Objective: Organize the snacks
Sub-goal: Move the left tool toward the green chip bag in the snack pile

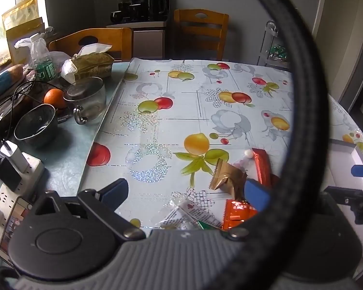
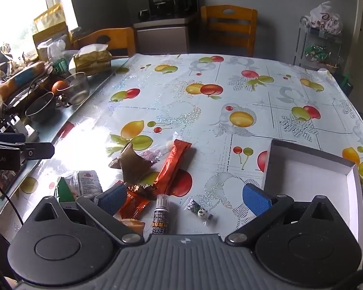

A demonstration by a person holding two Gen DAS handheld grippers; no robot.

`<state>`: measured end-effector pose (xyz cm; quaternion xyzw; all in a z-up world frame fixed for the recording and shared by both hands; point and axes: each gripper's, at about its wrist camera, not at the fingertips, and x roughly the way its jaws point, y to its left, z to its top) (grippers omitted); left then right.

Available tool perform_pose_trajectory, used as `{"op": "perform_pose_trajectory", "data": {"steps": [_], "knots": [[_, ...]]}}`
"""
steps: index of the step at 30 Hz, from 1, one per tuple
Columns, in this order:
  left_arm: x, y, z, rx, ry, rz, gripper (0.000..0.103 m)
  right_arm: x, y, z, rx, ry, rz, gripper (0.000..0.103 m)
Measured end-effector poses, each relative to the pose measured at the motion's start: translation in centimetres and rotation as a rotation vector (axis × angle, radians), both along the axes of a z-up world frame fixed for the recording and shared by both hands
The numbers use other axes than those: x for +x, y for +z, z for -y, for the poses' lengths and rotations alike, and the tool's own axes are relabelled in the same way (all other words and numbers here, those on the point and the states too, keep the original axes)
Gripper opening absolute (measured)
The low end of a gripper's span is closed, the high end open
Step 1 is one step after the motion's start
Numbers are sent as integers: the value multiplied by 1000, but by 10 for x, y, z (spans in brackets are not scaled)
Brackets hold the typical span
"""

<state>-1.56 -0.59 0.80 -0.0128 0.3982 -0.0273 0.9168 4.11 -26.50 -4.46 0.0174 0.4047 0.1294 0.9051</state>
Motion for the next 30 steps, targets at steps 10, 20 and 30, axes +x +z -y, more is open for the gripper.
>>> {"op": "perform_pose_trajectory", "data": {"steps": [10,20,30], "knots": [[-7,-3,0,-13,-4,-26,103,-2,-3,-1,2,5,-10,103],[-11,-3,3,-22,-22,-43,103,-2,-4,-2,-1,11,-17,103],[-19,-1,4,-24,-74,-69,103,1,-6,-3,-2,16,-28,103]]}}
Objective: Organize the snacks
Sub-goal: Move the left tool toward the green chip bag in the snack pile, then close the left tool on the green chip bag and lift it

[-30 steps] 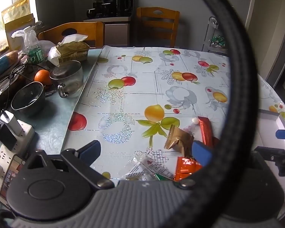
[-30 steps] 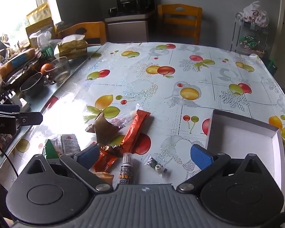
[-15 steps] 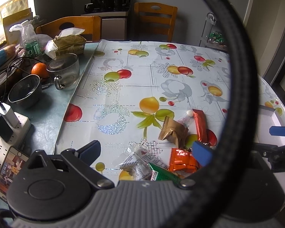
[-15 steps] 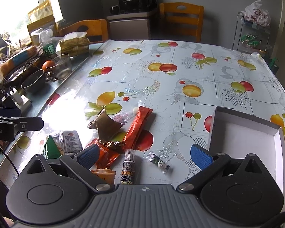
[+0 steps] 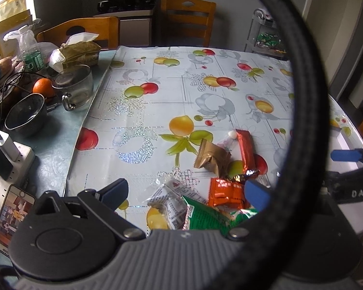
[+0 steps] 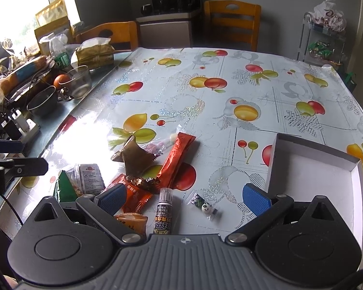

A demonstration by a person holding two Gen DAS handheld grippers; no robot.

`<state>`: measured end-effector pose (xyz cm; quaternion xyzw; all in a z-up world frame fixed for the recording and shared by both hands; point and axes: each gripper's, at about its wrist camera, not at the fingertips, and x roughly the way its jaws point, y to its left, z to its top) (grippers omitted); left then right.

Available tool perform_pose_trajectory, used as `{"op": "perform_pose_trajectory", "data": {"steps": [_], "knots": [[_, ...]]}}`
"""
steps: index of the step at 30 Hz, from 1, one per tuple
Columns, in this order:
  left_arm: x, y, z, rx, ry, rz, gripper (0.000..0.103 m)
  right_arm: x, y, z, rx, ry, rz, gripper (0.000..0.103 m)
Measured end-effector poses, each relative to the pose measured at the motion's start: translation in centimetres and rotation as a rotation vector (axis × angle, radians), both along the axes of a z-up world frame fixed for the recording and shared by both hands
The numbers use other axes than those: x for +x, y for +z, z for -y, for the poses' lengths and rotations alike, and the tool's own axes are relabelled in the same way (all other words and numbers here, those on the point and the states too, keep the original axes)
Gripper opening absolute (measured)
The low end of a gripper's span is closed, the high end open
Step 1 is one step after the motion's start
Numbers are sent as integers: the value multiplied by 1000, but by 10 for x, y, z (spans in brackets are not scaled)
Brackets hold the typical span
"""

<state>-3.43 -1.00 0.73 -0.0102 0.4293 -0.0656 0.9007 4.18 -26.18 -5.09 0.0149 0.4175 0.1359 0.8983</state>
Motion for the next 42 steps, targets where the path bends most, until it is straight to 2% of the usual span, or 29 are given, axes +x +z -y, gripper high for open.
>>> {"op": "perform_pose_trajectory", "data": {"steps": [19,28,37,42], "knots": [[-6,-5,10,17,-73,-54,103,3,-6,1,4,20,-22,103],[-18,-8,12,-13,-178,-85,103,3,-9,-1,3,43,-49,103],[-14,-34,16,-46,-243,-164,103,1,-16,-3,0,55,-72,103],[-10,-56,23,2,-318,-163,103,2,-19,-2,-7,54,-82,103]]}}
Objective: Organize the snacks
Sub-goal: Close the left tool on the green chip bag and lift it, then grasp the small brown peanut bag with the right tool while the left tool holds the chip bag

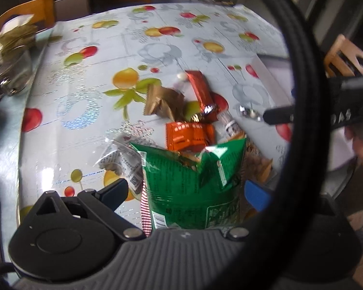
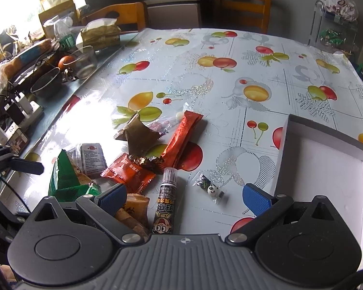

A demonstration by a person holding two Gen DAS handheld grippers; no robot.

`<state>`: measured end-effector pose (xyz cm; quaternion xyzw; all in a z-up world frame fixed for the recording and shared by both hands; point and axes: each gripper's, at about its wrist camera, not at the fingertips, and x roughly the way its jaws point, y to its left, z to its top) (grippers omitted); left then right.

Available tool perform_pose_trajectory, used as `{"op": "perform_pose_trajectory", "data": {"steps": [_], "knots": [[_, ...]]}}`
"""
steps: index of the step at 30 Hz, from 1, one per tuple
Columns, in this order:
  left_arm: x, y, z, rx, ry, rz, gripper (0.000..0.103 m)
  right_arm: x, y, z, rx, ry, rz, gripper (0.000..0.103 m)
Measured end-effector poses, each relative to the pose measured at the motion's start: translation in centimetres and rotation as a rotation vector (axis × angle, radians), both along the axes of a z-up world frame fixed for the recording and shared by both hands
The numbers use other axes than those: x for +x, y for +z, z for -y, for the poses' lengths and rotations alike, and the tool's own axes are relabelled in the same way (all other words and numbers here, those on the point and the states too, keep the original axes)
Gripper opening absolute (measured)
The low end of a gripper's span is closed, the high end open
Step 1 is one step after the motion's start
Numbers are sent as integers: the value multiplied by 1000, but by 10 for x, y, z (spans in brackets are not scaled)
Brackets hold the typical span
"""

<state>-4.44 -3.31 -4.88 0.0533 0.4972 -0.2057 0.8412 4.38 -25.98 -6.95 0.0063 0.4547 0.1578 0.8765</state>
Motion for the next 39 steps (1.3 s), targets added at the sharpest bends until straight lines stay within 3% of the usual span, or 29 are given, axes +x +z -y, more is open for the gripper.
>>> {"op": "perform_pose_trajectory", "data": {"steps": [14,18,23,30,39], "knots": [[12,-36,11,16,-30,-44,103,-1,-10,-4,-25,54,-50,103],[15,-39,9,-17,-10,-37,103,-1,-10,-4,-32,57,-55,103],[17,-37,2,-70,5,-50,93,-1,-12,-7,-40,75,-63,103],[13,-30,1,-74,9,-21,81,-2,-13,-12,-38,91,-66,103],[7,-14,-1,-60,5,37,79,-3,-13,-19,-32,117,-62,103]]}}
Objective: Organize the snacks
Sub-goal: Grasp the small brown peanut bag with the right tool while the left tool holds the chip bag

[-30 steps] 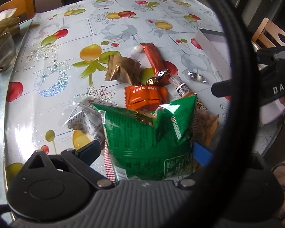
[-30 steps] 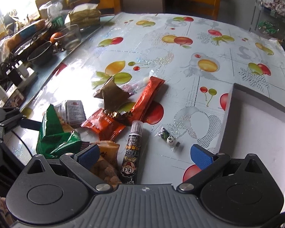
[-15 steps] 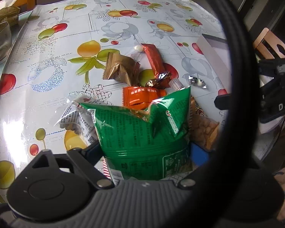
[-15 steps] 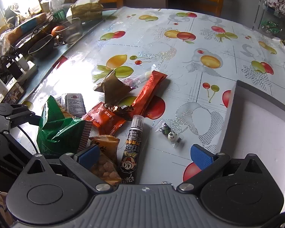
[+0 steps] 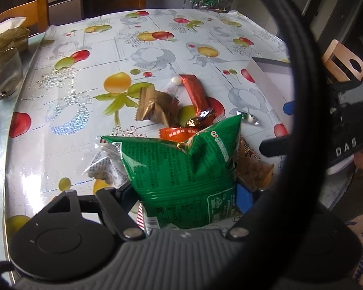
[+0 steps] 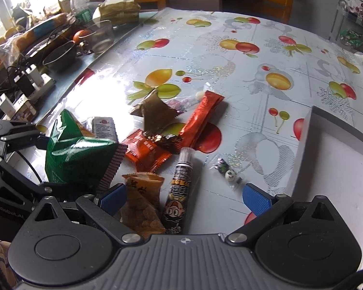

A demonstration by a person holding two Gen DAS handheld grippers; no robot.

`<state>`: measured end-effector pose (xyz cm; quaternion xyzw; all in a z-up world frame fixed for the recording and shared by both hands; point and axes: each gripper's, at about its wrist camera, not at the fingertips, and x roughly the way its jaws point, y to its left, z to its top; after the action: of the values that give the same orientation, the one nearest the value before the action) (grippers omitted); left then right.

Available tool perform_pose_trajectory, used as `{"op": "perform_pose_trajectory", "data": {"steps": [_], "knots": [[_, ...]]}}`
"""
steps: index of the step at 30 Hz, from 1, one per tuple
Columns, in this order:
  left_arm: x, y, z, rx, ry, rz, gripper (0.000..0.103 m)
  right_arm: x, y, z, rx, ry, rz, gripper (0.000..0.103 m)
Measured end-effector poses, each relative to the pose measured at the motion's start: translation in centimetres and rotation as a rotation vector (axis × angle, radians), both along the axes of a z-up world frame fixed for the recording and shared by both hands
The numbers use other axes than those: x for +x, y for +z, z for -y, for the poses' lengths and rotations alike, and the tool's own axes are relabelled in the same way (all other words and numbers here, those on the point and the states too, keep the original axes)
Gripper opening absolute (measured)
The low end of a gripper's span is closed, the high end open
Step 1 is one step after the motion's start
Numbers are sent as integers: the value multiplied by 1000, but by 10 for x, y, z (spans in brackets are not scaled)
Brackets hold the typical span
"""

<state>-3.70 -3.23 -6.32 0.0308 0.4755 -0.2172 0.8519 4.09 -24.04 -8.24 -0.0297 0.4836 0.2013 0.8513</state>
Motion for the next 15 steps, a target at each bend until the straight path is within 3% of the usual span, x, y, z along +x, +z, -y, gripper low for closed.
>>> {"op": "perform_pose_trajectory", "data": {"steps": [8,13,15], "knots": [[-3,1,-10,15,27,-1,79,-10,-6,-28,-31,148,10,93],[-4,1,-14,17,35,-3,79,-14,-15,-44,-64,225,-13,69],[-5,1,-16,15,41,-3,79,-14,-20,-47,-68,239,-29,66]]}}
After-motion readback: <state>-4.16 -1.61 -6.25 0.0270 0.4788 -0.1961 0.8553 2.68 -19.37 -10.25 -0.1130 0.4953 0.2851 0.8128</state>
